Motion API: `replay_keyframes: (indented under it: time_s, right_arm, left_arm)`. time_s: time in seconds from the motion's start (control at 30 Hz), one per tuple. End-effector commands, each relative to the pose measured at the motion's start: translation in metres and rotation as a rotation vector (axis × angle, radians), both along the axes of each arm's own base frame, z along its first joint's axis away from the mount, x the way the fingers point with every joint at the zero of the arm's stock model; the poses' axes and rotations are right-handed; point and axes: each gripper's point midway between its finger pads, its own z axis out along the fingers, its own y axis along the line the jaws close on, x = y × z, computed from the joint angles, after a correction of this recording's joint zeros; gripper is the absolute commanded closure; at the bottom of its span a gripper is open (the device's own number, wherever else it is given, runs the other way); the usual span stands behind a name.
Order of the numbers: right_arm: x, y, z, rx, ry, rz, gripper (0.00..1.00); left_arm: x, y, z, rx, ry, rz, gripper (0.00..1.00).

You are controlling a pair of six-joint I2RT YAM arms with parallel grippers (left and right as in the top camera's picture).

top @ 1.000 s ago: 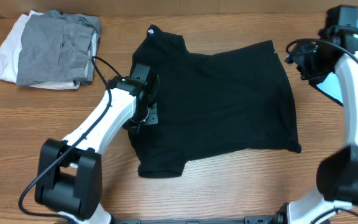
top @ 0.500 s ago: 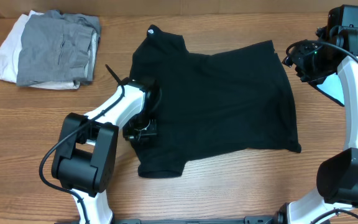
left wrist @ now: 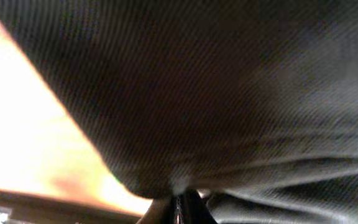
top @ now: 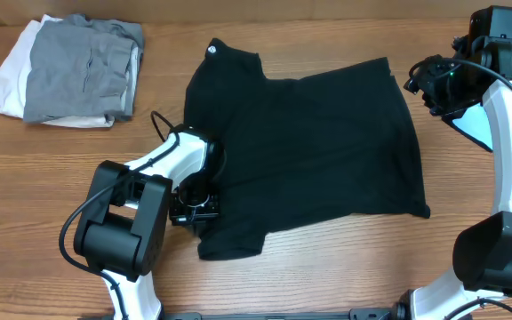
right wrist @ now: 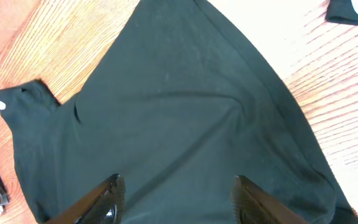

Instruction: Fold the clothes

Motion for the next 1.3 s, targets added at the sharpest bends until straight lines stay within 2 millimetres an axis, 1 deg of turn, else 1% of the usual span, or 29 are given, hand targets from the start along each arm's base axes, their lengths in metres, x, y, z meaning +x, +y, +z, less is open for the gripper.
replay_keyframes:
  time_s: [0.0,0.07,0.17,0.3,0.37,0.4,0.43,0.47,0.5,0.53,0.63,0.67,0.7,0.77,0.8,0.87,0.9,0.93,0.97,1.03,1.1,1.2,1.23,1.27]
  right_arm:
    - [0.001,0.001,0.003,0.004,-0.010,0.009,0.42]
    - [0.000,0.001,0.003,0.005,-0.006,0.009,0.42]
    - [-0.002,0.001,0.002,0.001,0.001,0.011,0.43]
    - [-0.005,0.001,0.000,0.000,0.019,0.010,0.43]
    - [-0.011,0.002,-0.002,0.003,0.043,0.009,0.48]
    - [-0.015,0.002,-0.003,0.004,0.061,0.009,0.58]
    - [-0.019,0.003,-0.005,0.007,0.077,0.008,0.74]
    - [-0.023,0.003,-0.006,0.014,0.096,-0.002,0.86]
    - [-0.025,0.004,-0.007,0.023,0.112,-0.021,0.91]
    - [-0.029,0.005,-0.009,0.034,0.131,-0.041,0.93]
    - [-0.036,0.006,-0.018,0.043,0.169,-0.051,0.96]
    - [-0.041,0.007,-0.025,0.047,0.194,-0.051,0.96]
    - [-0.046,0.008,-0.033,0.050,0.221,-0.052,0.96]
    - [-0.054,0.009,-0.048,0.057,0.264,-0.053,0.96]
    - [-0.058,0.009,-0.057,0.062,0.286,-0.065,0.96]
    - [-0.063,0.010,-0.075,0.066,0.310,-0.074,0.96]
    - [-0.067,0.011,-0.084,0.071,0.323,-0.074,0.96]
    - [-0.070,0.012,-0.093,0.076,0.337,-0.077,0.96]
    - [-0.074,0.013,-0.101,0.078,0.350,-0.077,0.96]
    - [-0.081,0.014,-0.118,0.080,0.365,-0.077,0.96]
    - [-0.082,0.014,-0.131,0.079,0.360,-0.079,0.96]
    - [-0.083,0.013,-0.149,0.081,0.347,-0.100,0.94]
    - [-0.084,0.013,-0.160,0.082,0.339,-0.110,0.94]
    - [-0.087,0.011,-0.166,0.076,0.349,-0.136,0.93]
  left_arm:
    - [-0.008,0.013,0.005,0.091,0.013,0.045,0.96]
    - [-0.004,0.016,0.011,0.104,-0.021,0.054,0.95]
    - [0.007,0.020,0.026,0.082,-0.103,0.099,0.96]
    - [0.020,0.033,0.050,0.045,-0.216,0.180,0.95]
    - [0.026,0.035,0.061,0.000,-0.262,0.193,0.94]
    - [0.028,0.034,0.067,-0.025,-0.285,0.187,0.93]
    - [0.029,0.034,0.071,-0.033,-0.303,0.182,0.93]
    - [0.030,0.033,0.075,-0.042,-0.324,0.179,0.93]
    - [0.032,0.031,0.078,-0.048,-0.344,0.170,0.92]
    - [0.035,0.029,0.080,-0.057,-0.367,0.162,0.89]
    - [0.046,0.013,0.080,-0.129,-0.411,0.132,0.70]
    - [0.050,0.007,0.080,-0.160,-0.425,0.130,0.63]
    - [0.054,0.001,0.080,-0.189,-0.440,0.126,0.53]
    - [0.061,-0.006,0.081,-0.228,-0.465,0.118,0.28]
    - [0.064,-0.008,0.081,-0.237,-0.478,0.118,0.24]
    - [0.069,-0.009,0.081,-0.243,-0.498,0.117,0.24]
    - [0.071,-0.009,0.081,-0.245,-0.504,0.117,0.22]
    - [0.072,-0.009,0.081,-0.245,-0.507,0.117,0.15]
    - [0.072,-0.009,0.081,-0.245,-0.507,0.117,0.02]
    - [0.072,-0.009,0.081,-0.245,-0.507,0.117,0.00]
    - [0.072,-0.009,0.081,-0.245,-0.509,0.117,0.00]
    - [0.074,-0.010,0.081,-0.247,-0.515,0.117,0.00]
    - [0.073,-0.010,0.081,-0.247,-0.514,0.117,0.00]
    - [0.073,-0.010,0.081,-0.247,-0.514,0.117,0.00]
